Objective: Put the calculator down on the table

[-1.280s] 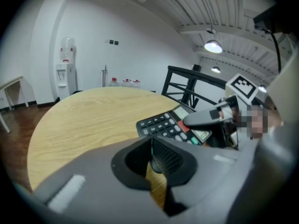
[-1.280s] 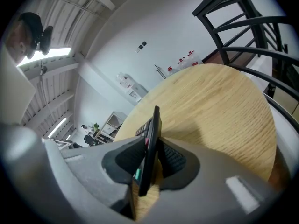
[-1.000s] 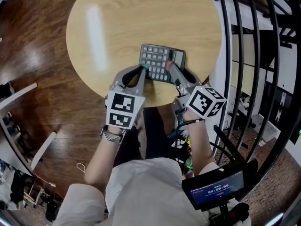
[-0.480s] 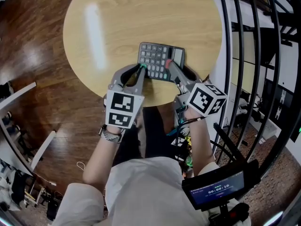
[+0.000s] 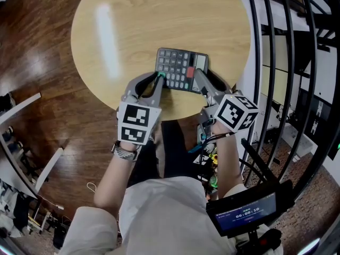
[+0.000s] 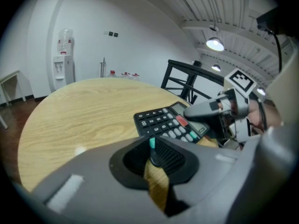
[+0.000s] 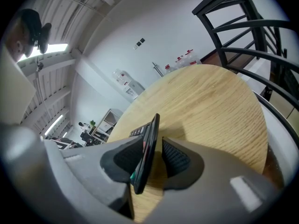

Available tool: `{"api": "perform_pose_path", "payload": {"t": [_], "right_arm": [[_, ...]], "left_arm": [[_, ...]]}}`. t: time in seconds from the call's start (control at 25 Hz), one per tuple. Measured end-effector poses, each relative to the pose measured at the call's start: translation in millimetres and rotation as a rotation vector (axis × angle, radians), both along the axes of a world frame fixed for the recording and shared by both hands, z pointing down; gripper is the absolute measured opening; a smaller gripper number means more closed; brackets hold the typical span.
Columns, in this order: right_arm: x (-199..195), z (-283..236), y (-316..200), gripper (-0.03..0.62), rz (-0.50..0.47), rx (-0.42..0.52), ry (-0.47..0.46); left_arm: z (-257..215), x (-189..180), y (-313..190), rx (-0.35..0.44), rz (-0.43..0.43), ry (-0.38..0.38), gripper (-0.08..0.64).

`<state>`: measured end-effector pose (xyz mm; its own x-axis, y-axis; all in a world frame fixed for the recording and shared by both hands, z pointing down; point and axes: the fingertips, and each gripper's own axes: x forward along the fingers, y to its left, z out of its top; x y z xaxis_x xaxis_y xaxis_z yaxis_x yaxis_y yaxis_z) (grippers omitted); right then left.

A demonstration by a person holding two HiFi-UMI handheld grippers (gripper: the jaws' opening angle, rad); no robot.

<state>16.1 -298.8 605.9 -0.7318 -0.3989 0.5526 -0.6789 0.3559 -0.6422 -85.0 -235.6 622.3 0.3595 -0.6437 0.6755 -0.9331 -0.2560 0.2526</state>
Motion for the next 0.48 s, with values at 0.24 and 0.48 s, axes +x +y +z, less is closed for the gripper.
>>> {"api": "perform_pose_path", "payload": {"t": [0.24, 0.48], "right_arm": [[3.5, -1.8, -2.0, 0.117, 0.009, 0.002, -0.004], [10.5, -3.4, -0.7, 0.117, 0.022, 0.0, -0.01]], "left_arm": [[1.0, -2.1, -0.9, -0.002, -0.006, 0.001, 0.046], [-1.2, -1.3, -0.9, 0.01, -0.007, -0.016, 0.046]]}}
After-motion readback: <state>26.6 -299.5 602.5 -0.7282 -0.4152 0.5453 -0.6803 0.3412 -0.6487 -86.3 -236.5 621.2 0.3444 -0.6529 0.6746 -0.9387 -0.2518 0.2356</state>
